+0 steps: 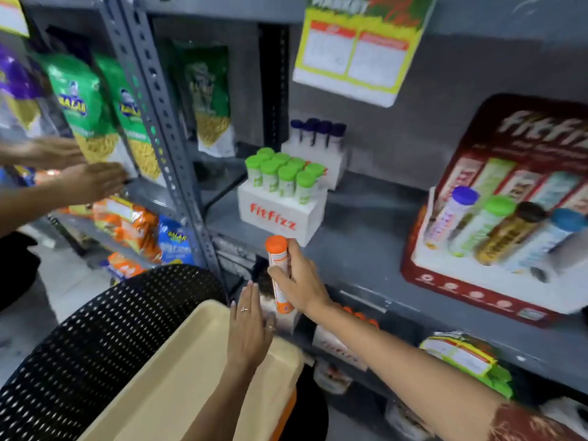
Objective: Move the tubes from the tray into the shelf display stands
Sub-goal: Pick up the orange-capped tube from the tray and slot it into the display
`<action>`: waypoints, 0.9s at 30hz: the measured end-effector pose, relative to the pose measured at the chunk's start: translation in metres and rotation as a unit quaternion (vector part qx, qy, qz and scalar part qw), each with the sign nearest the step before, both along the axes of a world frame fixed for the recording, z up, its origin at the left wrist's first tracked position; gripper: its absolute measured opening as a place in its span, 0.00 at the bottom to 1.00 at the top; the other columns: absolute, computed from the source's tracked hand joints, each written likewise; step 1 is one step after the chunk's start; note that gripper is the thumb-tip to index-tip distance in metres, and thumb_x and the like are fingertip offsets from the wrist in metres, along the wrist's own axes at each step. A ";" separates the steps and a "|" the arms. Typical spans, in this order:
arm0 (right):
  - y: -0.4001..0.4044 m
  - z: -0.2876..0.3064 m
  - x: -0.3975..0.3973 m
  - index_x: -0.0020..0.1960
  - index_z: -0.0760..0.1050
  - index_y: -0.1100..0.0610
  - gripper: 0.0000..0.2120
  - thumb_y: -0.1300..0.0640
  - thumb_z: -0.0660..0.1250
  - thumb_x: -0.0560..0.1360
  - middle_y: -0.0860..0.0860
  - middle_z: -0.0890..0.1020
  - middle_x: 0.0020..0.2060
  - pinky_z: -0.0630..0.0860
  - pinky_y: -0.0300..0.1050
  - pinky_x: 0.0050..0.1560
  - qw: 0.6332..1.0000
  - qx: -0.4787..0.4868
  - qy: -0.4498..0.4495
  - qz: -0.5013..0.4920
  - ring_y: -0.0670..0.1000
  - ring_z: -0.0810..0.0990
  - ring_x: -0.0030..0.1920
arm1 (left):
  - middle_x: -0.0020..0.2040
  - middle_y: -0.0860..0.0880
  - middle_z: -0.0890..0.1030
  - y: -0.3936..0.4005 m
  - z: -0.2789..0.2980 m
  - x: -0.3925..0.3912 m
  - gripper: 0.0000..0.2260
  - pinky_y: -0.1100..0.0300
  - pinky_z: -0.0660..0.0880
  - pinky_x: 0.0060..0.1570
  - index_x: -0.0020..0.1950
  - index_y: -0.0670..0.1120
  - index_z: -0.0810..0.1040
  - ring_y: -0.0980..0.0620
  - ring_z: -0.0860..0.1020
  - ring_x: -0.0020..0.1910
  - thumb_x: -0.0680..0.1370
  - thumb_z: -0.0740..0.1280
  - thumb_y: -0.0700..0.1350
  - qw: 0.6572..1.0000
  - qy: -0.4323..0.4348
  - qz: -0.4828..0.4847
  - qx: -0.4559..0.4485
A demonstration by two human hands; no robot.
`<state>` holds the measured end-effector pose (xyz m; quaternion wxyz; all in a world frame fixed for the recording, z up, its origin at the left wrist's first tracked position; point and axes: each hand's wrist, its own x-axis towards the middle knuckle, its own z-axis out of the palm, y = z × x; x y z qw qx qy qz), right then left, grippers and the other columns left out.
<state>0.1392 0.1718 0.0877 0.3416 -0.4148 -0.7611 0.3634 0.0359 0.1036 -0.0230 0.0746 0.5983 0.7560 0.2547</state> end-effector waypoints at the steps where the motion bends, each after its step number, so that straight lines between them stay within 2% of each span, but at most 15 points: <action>1: -0.001 0.013 0.011 0.52 0.67 0.59 0.11 0.57 0.63 0.72 0.58 0.82 0.43 0.75 0.54 0.44 1.000 0.010 0.015 -0.014 0.62 0.79 0.43 | 0.72 0.35 0.65 0.009 0.013 0.011 0.28 0.40 0.60 0.68 0.71 0.33 0.61 0.38 0.64 0.71 0.76 0.56 0.50 1.000 0.002 -0.009 0.020; 2: -0.002 0.025 0.023 0.52 0.68 0.58 0.12 0.54 0.62 0.71 0.57 0.82 0.41 0.74 0.51 0.42 0.999 0.022 0.029 -0.034 0.61 0.79 0.43 | 0.71 0.35 0.66 0.018 0.026 0.023 0.28 0.39 0.60 0.68 0.71 0.34 0.62 0.38 0.64 0.71 0.76 0.55 0.50 0.999 0.003 -0.021 0.034; 4: -0.001 0.047 0.049 0.48 0.68 0.55 0.10 0.51 0.60 0.70 0.50 0.78 0.35 0.70 0.48 0.38 0.995 0.049 0.053 -0.072 0.58 0.78 0.39 | 0.69 0.35 0.68 0.033 0.045 0.047 0.26 0.36 0.63 0.66 0.69 0.34 0.65 0.37 0.67 0.69 0.74 0.61 0.44 0.997 0.010 -0.050 0.066; 7: 0.003 0.077 0.090 0.44 0.68 0.51 0.06 0.52 0.65 0.74 0.45 0.76 0.32 0.70 0.46 0.39 0.986 0.084 0.081 -0.116 0.52 0.78 0.36 | 0.68 0.35 0.70 0.050 0.063 0.083 0.26 0.35 0.65 0.63 0.68 0.34 0.67 0.36 0.68 0.68 0.72 0.66 0.40 0.990 0.055 -0.095 0.085; 10: 0.004 0.103 0.131 0.42 0.69 0.51 0.07 0.53 0.67 0.74 0.42 0.75 0.30 0.70 0.44 0.39 0.978 0.115 0.094 -0.149 0.44 0.76 0.33 | 0.75 0.40 0.59 0.063 0.072 0.112 0.26 0.41 0.54 0.72 0.74 0.38 0.58 0.40 0.56 0.74 0.78 0.62 0.44 0.988 0.075 -0.121 0.066; 13: 0.003 0.126 0.169 0.41 0.73 0.58 0.09 0.53 0.70 0.72 0.48 0.76 0.32 0.69 0.44 0.40 0.967 0.147 0.093 -0.187 0.49 0.74 0.35 | 0.78 0.44 0.50 0.076 0.075 0.139 0.27 0.47 0.45 0.74 0.76 0.42 0.48 0.47 0.47 0.76 0.81 0.54 0.50 0.985 0.099 -0.137 0.031; 16: 0.002 0.144 0.202 0.37 0.75 0.60 0.13 0.51 0.73 0.70 0.53 0.77 0.32 0.67 0.40 0.38 0.954 0.185 0.063 -0.226 0.50 0.73 0.35 | 0.78 0.45 0.46 0.083 0.079 0.162 0.29 0.46 0.43 0.74 0.76 0.42 0.45 0.49 0.44 0.76 0.82 0.51 0.55 0.982 0.113 -0.150 -0.021; 19: 0.001 0.159 0.231 0.38 0.78 0.58 0.12 0.50 0.74 0.67 0.44 0.74 0.30 0.66 0.32 0.36 0.951 0.188 0.019 -0.246 0.42 0.72 0.33 | 0.78 0.45 0.45 0.087 0.080 0.177 0.32 0.43 0.40 0.73 0.76 0.41 0.44 0.49 0.42 0.76 0.81 0.50 0.59 0.978 0.118 -0.157 -0.071; 21: 0.002 0.168 0.248 0.36 0.79 0.57 0.10 0.51 0.75 0.66 0.44 0.75 0.30 0.67 0.38 0.34 0.951 0.174 -0.026 -0.253 0.43 0.72 0.33 | 0.78 0.45 0.45 0.087 0.078 0.183 0.34 0.42 0.38 0.72 0.76 0.42 0.43 0.49 0.41 0.76 0.80 0.49 0.62 0.974 0.123 -0.165 -0.099; 23: 0.002 0.176 0.262 0.32 0.77 0.57 0.11 0.52 0.75 0.66 0.45 0.75 0.26 0.66 0.38 0.29 0.952 0.150 -0.060 -0.258 0.43 0.71 0.30 | 0.78 0.45 0.46 0.088 0.074 0.187 0.35 0.42 0.37 0.72 0.76 0.42 0.44 0.49 0.42 0.76 0.79 0.49 0.64 0.970 0.134 -0.168 -0.114; 25: 0.002 0.182 0.273 0.28 0.75 0.55 0.12 0.54 0.74 0.66 0.45 0.74 0.23 0.65 0.30 0.23 0.950 0.127 -0.093 -0.269 0.42 0.71 0.26 | 0.78 0.46 0.47 0.089 0.072 0.187 0.35 0.41 0.37 0.72 0.76 0.43 0.45 0.48 0.43 0.76 0.78 0.48 0.65 0.968 0.143 -0.167 -0.118; 27: 0.001 0.187 0.281 0.25 0.71 0.54 0.15 0.56 0.74 0.65 0.46 0.73 0.21 0.64 0.27 0.19 0.945 0.109 -0.130 -0.279 0.41 0.72 0.20 | 0.78 0.46 0.47 0.092 0.072 0.186 0.35 0.41 0.38 0.72 0.76 0.44 0.45 0.48 0.44 0.76 0.78 0.48 0.65 0.967 0.144 -0.169 -0.125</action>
